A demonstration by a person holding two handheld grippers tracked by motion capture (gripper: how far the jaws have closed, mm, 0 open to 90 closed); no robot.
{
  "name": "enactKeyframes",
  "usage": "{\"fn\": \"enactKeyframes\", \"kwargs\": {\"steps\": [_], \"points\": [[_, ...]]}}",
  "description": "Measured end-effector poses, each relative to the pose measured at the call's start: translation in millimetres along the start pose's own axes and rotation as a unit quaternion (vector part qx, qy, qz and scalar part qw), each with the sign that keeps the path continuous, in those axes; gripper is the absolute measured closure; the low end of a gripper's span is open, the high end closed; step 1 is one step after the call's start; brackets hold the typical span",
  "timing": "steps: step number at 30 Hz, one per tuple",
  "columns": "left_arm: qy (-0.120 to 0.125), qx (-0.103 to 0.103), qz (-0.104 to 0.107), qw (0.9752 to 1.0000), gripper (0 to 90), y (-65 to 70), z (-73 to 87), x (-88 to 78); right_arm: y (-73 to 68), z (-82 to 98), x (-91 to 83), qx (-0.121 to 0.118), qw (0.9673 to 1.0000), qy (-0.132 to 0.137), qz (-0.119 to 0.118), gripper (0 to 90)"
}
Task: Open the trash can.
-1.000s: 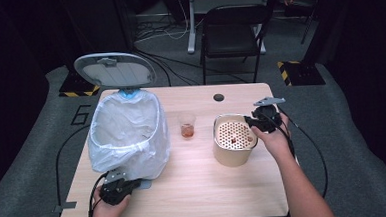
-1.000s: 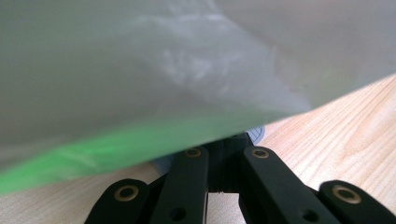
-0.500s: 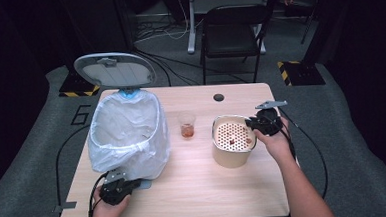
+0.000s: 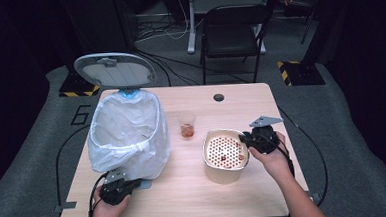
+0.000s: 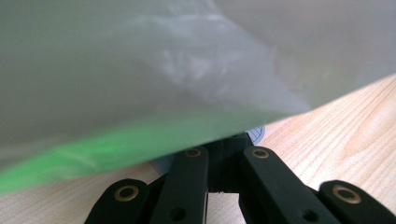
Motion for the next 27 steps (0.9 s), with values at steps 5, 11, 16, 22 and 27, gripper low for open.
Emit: {"fn": "enactKeyframes", "kwargs": {"steps": [5, 11, 16, 22, 27], "points": [[-0.001, 0.000, -0.001, 1.0000, 90.0, 0.1, -0.1, -0.1, -7.7, 7.0, -13.4, 0.023, 0.9996, 0.001, -0.018, 70.9], [0.000, 0.000, 0.000, 1.0000, 90.0, -0.2, -0.2, 0.1, -5.0, 0.4, -9.4, 0.011, 0.9992, 0.015, -0.035, 63.2], [0.000, 0.000, 0.001, 1.0000, 90.0, -0.5, -0.1, 0.1, -1.2, -8.4, 8.3, 0.003, 0.9985, 0.012, -0.053, 61.2], [0.003, -0.003, 0.002, 1.0000, 90.0, -0.5, 0.2, 0.4, -6.3, -9.2, 20.3, -0.017, 0.9976, -0.002, -0.067, 68.3], [0.002, -0.003, 0.001, 1.0000, 90.0, -0.3, 0.2, 0.4, -10.1, -5.5, 12.1, -0.008, 0.9979, -0.005, -0.064, 74.5]]}}
Point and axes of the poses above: each handheld gripper's, and its own axes: x roughly forward along the jaws, z roughly out of its underside, y roughly to its right, the point moved 1 cm from there along x, roughly forward along the jaws, and after that the axes turned 13 degrees about y, right-handed, at the moved point
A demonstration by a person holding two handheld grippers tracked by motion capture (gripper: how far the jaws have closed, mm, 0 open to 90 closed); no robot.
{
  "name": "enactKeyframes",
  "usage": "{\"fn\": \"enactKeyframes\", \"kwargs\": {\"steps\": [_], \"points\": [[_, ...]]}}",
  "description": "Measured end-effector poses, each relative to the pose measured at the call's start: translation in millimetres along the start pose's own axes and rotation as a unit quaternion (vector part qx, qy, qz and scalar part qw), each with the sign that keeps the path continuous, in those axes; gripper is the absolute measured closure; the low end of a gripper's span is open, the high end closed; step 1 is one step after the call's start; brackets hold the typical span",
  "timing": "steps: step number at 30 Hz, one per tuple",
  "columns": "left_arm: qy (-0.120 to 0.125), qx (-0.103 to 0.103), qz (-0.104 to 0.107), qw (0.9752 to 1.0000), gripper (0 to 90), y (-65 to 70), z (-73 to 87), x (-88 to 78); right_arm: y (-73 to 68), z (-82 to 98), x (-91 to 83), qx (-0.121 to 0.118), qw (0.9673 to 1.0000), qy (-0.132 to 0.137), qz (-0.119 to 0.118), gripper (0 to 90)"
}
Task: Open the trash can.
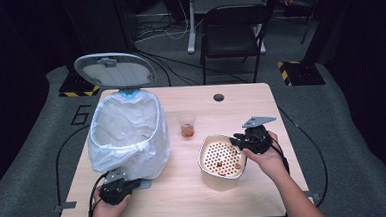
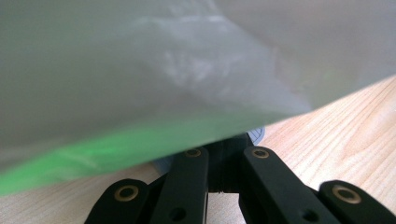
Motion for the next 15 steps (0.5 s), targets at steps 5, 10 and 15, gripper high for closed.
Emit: {"fn": "enactKeyframes", "kwargs": {"steps": [5, 10, 15], "points": [[0.000, 0.000, 0.000, 1.0000, 90.0, -0.1, -0.1, 0.0, -10.2, 7.5, -12.2, -0.008, 1.0000, 0.000, 0.001, 80.3], [-0.001, 0.000, 0.000, 1.0000, 90.0, 0.0, -0.2, 0.0, -17.8, 14.2, -21.7, 0.006, 1.0000, 0.007, 0.001, 81.9], [0.000, 0.001, 0.000, 1.0000, 90.0, -0.1, -0.1, 0.0, -24.1, 18.1, -27.0, 0.017, 0.9998, 0.011, -0.002, 82.6]]}}
Point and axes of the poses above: each handheld gripper's, and its own axes: x roughly forward along the jaws, z roughly out of its underside, y roughly to its right, the point moved 1 cm from there along x, roughly forward along the jaws, and after that the axes turned 13 degrees about y, right-handed, at the moved point
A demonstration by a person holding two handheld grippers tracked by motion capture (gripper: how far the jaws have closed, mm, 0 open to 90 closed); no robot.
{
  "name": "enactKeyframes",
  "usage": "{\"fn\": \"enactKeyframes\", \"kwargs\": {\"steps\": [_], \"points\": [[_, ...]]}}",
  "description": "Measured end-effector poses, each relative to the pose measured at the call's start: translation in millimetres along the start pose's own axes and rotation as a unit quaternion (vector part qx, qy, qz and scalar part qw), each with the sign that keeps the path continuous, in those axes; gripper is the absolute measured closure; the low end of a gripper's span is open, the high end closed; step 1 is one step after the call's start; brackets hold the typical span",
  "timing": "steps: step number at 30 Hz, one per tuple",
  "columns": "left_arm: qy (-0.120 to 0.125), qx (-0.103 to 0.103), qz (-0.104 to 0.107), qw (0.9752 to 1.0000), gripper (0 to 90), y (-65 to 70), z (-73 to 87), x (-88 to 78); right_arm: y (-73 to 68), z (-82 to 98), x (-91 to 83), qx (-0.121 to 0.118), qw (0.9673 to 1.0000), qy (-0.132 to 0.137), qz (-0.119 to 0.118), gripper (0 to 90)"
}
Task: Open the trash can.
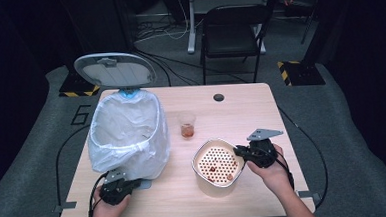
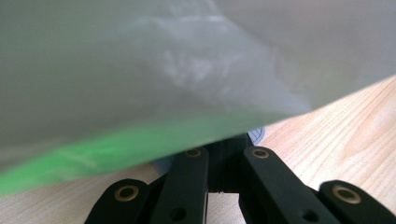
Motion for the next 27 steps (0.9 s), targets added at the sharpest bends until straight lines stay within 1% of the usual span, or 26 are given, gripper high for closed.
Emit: {"fn": "enactKeyframes", "kwargs": {"steps": [4, 9, 10, 13, 15, 17, 21, 23, 27], "points": [[0.000, 0.000, 0.000, 1.0000, 90.0, 0.0, 0.0, 0.0, -3.0, 1.3, -1.7, 0.002, 1.0000, 0.000, -0.006, 82.6], [-0.001, 0.001, 0.000, 1.0000, 90.0, 0.0, -0.2, -0.2, -5.9, 1.6, -2.1, 0.000, 1.0000, 0.000, -0.006, 82.1], [-0.001, 0.001, -0.001, 1.0000, 90.0, 0.1, -0.2, -0.2, -5.5, 1.7, -2.2, 0.000, 1.0000, 0.001, -0.006, 80.9], [-0.001, 0.001, -0.001, 1.0000, 90.0, 0.0, -0.2, -0.2, -4.8, -1.5, -4.7, 0.011, 0.9998, 0.014, -0.010, 75.1], [-0.001, 0.001, 0.000, 1.0000, 90.0, -0.1, -0.2, -0.2, -4.7, -7.5, -6.7, 0.007, 0.9997, 0.021, -0.010, 73.2], [-0.002, 0.001, 0.000, 1.0000, 90.0, 0.0, -0.2, -0.2, -4.6, -17.3, -8.1, -0.002, 0.9996, 0.025, -0.009, 72.0], [-0.001, 0.001, 0.000, 1.0000, 90.0, -0.1, -0.2, -0.2, -2.8, -37.2, -5.9, -0.015, 0.9991, 0.038, -0.011, 70.4], [-0.001, 0.000, -0.001, 1.0000, 90.0, 0.1, -0.1, -0.2, -1.2, -47.6, -2.0, -0.021, 0.9988, 0.043, -0.013, 69.5], [0.000, -0.001, 0.000, 1.0000, 90.0, -0.2, 0.0, 0.0, 2.7, -63.4, 10.8, -0.025, 0.9981, 0.055, -0.014, 66.7]]}}
Point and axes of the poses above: each handheld gripper's, and its own axes: x roughly forward along the jaws, z roughly out of its underside, y roughly to its right, the point moved 1 cm from there along x, roughly forward along the jaws, and after that the axes turned 13 degrees about y, right-handed, at the moved point
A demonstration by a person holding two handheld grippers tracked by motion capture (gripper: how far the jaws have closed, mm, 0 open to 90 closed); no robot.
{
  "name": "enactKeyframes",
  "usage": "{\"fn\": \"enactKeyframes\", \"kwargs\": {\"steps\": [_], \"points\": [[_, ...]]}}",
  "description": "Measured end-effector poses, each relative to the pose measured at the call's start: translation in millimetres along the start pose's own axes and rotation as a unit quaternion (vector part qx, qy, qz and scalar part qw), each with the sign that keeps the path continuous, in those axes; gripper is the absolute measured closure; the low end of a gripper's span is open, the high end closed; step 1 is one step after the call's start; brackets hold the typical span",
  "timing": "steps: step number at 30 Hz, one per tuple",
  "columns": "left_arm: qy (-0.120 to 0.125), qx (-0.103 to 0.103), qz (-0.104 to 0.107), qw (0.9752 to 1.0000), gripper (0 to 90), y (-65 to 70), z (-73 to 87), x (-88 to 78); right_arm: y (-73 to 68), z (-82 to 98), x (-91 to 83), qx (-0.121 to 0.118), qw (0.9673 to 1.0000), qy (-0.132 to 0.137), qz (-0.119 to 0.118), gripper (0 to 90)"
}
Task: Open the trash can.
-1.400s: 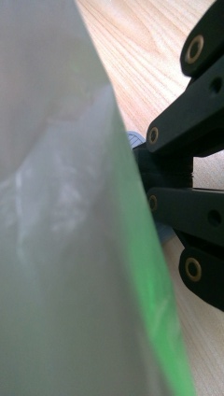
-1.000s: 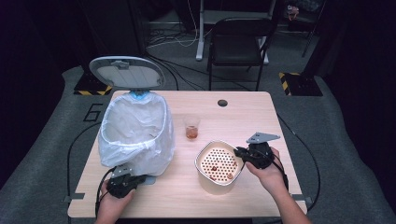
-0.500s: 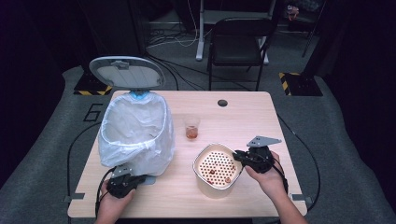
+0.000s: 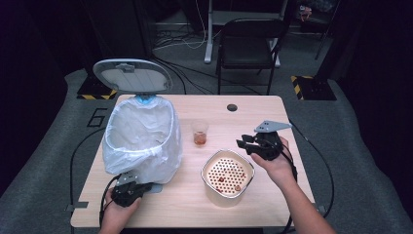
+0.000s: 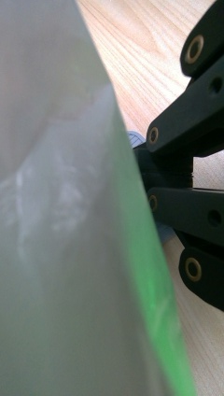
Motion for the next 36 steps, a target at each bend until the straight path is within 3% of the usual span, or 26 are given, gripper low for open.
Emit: {"fn": "enactKeyframes", "kwargs": {"steps": [10, 18, 26, 36], "points": [[-0.003, 0.001, -0.001, 1.0000, 90.0, -0.3, -0.2, -0.4, 6.0, -17.2, 35.8, -0.011, 0.9999, 0.003, 0.004, 64.1], [-0.003, 0.000, -0.001, 1.0000, 90.0, -0.3, -0.2, -0.5, 9.1, -25.8, 62.2, -0.002, 1.0000, 0.001, 0.004, 63.2], [-0.003, 0.001, -0.001, 1.0000, 90.0, -0.4, -0.1, -0.5, 6.1, -35.7, 84.7, -0.021, 0.9997, -0.008, -0.006, 62.4], [-0.002, -0.001, -0.002, 1.0000, 90.0, -0.2, 0.1, -0.4, 5.1, -41.4, 119.7, -0.011, 0.9999, -0.003, -0.010, 61.8]]}}
Point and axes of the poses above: each handheld gripper's, and its own axes: x roughly forward along the jaws, z roughly out of its underside, y roughly to its right, the point moved 1 cm from there along x, roughly forward along the jaws, and after that the axes turned 13 degrees about y, right-handed, at the moved point
